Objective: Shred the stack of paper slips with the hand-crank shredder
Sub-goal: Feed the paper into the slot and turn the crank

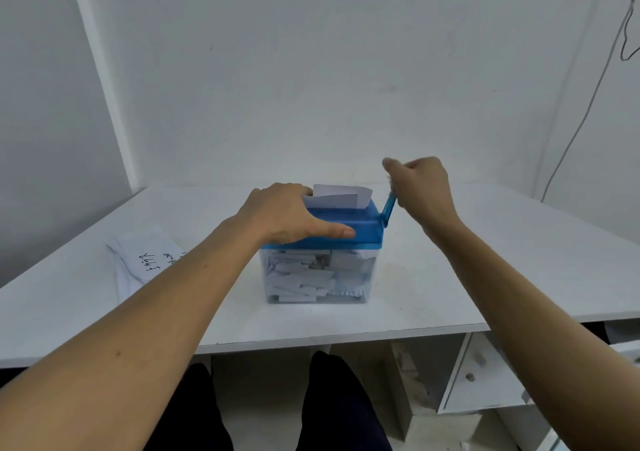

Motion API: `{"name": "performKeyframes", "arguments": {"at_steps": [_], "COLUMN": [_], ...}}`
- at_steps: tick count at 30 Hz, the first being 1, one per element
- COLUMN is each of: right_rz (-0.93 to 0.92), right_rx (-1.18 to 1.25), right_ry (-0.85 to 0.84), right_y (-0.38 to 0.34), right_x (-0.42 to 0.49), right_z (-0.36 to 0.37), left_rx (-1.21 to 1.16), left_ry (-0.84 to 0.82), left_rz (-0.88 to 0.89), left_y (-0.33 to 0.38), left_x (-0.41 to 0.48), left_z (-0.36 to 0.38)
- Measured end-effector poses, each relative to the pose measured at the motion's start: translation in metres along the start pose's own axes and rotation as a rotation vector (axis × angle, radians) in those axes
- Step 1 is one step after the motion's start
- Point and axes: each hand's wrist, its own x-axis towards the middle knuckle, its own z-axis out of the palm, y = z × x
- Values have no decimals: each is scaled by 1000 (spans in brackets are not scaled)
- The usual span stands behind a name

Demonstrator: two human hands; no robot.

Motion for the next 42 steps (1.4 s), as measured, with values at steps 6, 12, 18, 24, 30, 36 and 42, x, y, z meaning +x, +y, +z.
{"name": "performKeyframes", "arguments": {"at_steps": [6, 12, 18, 24, 30, 36, 42], "right_rz": [42, 253, 465, 492, 337, 157, 100], "right_rx": [-21, 52, -27, 24, -41, -107, 223], "right_ry": [30, -39, -354, -413, -251, -305, -394], "right_y": [4, 35, 59, 67, 76, 56, 20], "right_x": [48, 55, 31, -12, -57, -78, -58], "right_z": [33, 51, 55, 43, 28, -5, -30], "left_rx": [29, 53, 88, 119, 110, 119, 113], "left_ry": [9, 18, 23, 31, 21, -14, -37], "left_rz": [-3, 8, 24, -3, -20, -29, 5], "left_y": [-4, -2, 0, -2, 1, 2, -1], "left_x": [3, 2, -1, 0, 0, 1, 2], "left_z": [3, 2, 2, 4, 2, 0, -1]}}
